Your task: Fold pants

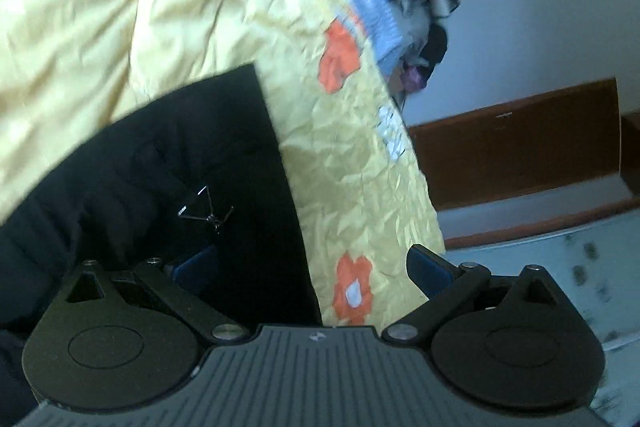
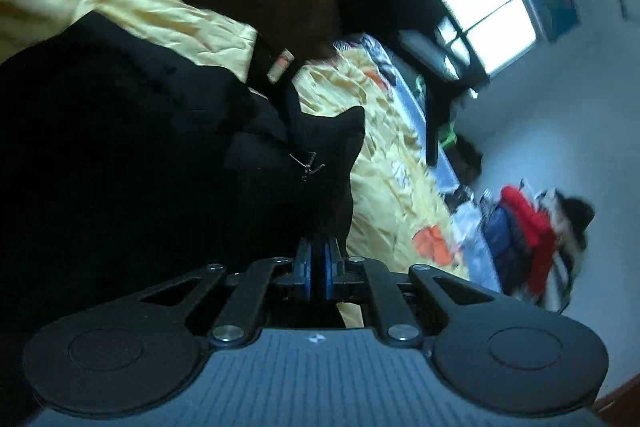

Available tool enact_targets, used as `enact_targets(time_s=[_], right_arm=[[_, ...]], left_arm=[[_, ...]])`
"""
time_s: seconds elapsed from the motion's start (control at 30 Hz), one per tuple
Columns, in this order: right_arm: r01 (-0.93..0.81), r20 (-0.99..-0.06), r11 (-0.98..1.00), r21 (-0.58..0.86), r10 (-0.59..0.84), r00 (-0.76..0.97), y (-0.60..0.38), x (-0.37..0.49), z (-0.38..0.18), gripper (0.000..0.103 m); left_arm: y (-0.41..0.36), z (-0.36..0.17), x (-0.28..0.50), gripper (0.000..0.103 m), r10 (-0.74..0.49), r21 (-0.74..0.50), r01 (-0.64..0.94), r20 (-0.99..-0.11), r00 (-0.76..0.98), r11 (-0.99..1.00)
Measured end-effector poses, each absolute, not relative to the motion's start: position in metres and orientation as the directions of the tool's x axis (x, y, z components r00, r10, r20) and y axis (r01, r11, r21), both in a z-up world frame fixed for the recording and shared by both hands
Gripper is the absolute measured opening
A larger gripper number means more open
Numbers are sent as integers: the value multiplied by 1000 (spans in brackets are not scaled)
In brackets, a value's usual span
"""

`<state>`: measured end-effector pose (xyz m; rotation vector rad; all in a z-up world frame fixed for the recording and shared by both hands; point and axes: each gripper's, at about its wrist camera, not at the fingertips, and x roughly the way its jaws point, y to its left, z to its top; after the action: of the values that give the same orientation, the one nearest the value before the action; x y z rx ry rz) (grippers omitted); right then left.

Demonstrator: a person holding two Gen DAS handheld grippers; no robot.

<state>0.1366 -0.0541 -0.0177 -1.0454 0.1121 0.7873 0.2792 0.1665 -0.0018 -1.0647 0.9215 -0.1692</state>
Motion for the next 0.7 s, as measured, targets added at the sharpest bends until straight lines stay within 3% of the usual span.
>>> enact_targets(time_s=[0.07, 0.1, 0.2, 0.43, 0.53, 0.67, 0.7], right_arm=[[-627, -436, 254, -736, 531, 726, -55, 133, -19, 7], [-632, -438, 262, -729, 531, 726, -56, 134, -18, 7], [-634, -435, 281, -721, 528, 729, -57, 133, -19, 7], [-582, -405, 349, -734, 463, 788, -59, 142, -22, 14], [-597, -433, 388, -703, 433, 791, -67, 148, -19, 16], [-583, -450, 438, -684, 376, 810, -78, 149, -17, 16], [-578, -441, 458, -675, 377, 814, -81, 143, -13, 10]], left_arm=[[171, -16, 283, 78, -558, -821, -357, -566, 607, 445], [173, -21, 283, 52, -571, -827, -365, -560, 600, 428], [170, -25, 274, 10, -551, -810, -374, -583, 598, 452], [160, 4, 223, 8, -462, -793, -269, -554, 693, 547], [160, 12, 207, 8, -460, -810, -238, -517, 722, 536], [157, 21, 188, 8, -451, -808, -214, -502, 738, 548], [156, 24, 181, 8, -447, -804, -203, -499, 742, 559]])
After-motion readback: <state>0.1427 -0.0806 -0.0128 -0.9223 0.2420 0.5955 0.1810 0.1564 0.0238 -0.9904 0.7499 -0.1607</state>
